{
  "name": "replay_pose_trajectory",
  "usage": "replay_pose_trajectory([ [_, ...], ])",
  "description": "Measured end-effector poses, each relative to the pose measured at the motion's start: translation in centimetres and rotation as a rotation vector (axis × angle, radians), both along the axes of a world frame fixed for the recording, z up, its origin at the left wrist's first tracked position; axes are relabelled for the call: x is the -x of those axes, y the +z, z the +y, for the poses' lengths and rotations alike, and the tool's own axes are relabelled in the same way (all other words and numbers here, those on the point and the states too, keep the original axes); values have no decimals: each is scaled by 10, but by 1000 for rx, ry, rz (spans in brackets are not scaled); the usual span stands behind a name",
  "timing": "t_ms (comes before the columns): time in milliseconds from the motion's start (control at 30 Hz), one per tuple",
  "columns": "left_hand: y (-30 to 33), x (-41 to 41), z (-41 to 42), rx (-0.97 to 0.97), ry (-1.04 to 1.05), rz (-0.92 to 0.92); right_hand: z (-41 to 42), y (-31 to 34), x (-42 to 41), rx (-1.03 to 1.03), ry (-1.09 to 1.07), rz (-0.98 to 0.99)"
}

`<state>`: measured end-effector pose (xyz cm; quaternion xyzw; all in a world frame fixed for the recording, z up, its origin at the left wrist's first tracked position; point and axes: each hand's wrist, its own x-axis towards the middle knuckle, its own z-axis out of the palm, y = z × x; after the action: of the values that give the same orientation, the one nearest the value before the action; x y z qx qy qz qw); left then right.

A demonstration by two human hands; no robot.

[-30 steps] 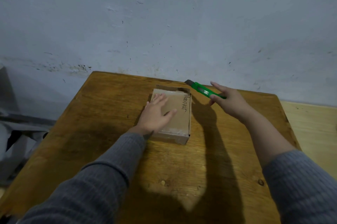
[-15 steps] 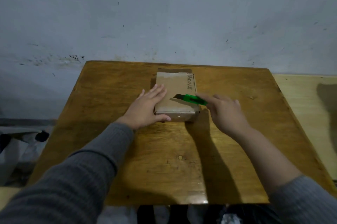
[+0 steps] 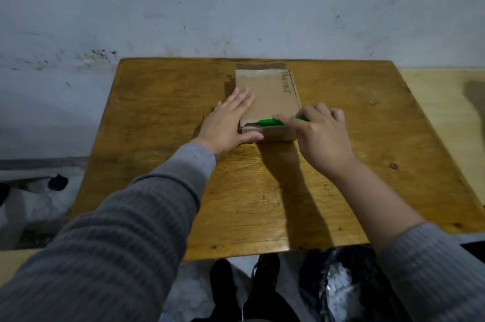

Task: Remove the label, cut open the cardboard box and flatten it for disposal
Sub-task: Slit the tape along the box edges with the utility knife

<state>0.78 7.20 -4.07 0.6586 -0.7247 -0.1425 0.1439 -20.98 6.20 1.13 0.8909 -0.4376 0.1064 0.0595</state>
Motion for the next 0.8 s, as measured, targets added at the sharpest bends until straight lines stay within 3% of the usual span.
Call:
replay_pose_trajectory([
  [467, 0, 3, -3, -29, 2, -81, -1, 12, -7, 17, 13, 117],
  [800, 8, 6, -1, -42, 1, -154, -8, 9, 18, -19, -25, 80],
])
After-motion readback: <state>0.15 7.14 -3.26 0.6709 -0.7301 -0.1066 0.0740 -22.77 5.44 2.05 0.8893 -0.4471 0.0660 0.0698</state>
